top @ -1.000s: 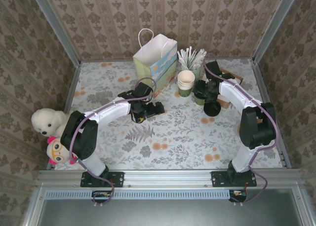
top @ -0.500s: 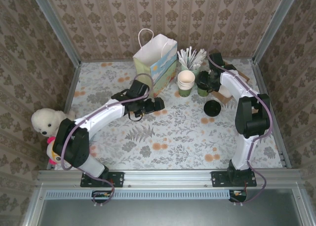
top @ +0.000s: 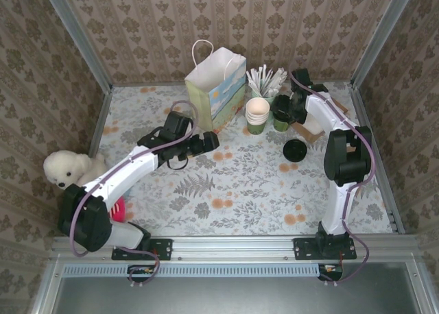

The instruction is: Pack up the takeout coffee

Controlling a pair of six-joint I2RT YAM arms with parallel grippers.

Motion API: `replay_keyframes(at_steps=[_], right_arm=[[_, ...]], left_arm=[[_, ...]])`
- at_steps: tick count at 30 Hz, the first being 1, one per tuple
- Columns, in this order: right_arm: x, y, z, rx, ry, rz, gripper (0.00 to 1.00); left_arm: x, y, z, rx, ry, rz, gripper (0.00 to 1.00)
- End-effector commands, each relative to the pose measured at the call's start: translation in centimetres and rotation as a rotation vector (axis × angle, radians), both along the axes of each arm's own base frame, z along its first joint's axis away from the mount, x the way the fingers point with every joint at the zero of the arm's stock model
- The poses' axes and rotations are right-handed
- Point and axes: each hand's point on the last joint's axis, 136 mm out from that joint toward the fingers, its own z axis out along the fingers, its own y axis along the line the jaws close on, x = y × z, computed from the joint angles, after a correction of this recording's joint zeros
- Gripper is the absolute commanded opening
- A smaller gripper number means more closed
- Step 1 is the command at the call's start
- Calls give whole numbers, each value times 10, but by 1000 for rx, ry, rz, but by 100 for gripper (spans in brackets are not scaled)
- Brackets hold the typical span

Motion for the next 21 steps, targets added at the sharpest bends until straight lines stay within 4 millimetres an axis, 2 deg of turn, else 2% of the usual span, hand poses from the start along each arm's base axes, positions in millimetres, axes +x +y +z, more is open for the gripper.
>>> replay_keyframes(at_steps=[1,7,14,21], right_arm=[[-2,-2,6,-2,16,17,86],[-2,-2,24,-5,-20,25,91],[-2,-5,32,-14,-34,28,93],[-8,-10,48,-26,-65,18,94]], left_arm=[[1,9,17,-6,-55,6,100],[5,20,35,-38,-115,45,100],[5,32,35,-58,-115,90,100],[9,33,45,-80,-130,106,100]])
